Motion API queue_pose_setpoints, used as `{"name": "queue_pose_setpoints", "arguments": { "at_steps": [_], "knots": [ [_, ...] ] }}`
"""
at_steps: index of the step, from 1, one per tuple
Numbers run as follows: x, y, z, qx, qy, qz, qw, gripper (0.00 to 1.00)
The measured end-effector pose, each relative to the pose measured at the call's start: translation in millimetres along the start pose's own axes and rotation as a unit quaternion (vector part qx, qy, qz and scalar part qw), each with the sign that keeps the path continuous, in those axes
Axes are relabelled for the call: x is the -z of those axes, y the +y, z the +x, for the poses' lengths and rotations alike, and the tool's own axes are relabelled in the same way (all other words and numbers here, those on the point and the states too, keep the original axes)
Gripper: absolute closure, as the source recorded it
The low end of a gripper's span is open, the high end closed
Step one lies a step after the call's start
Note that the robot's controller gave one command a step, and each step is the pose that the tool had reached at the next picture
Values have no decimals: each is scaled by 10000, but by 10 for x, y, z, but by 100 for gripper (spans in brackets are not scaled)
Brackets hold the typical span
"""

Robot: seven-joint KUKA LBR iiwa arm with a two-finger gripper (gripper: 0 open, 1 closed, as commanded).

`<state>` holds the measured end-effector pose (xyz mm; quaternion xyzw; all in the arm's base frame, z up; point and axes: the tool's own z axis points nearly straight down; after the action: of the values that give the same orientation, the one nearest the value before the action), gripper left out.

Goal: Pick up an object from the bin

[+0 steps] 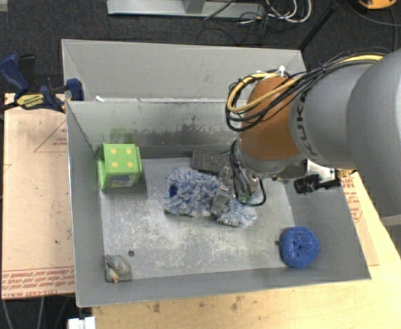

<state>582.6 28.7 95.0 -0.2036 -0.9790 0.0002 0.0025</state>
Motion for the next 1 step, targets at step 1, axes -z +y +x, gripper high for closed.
{"name": "queue_pose_setpoints", "arguments": {
  "at_steps": [1],
  "knots": [
    [196, 2, -2, 7, -3, -1, 10000, 100]
  ]
}}
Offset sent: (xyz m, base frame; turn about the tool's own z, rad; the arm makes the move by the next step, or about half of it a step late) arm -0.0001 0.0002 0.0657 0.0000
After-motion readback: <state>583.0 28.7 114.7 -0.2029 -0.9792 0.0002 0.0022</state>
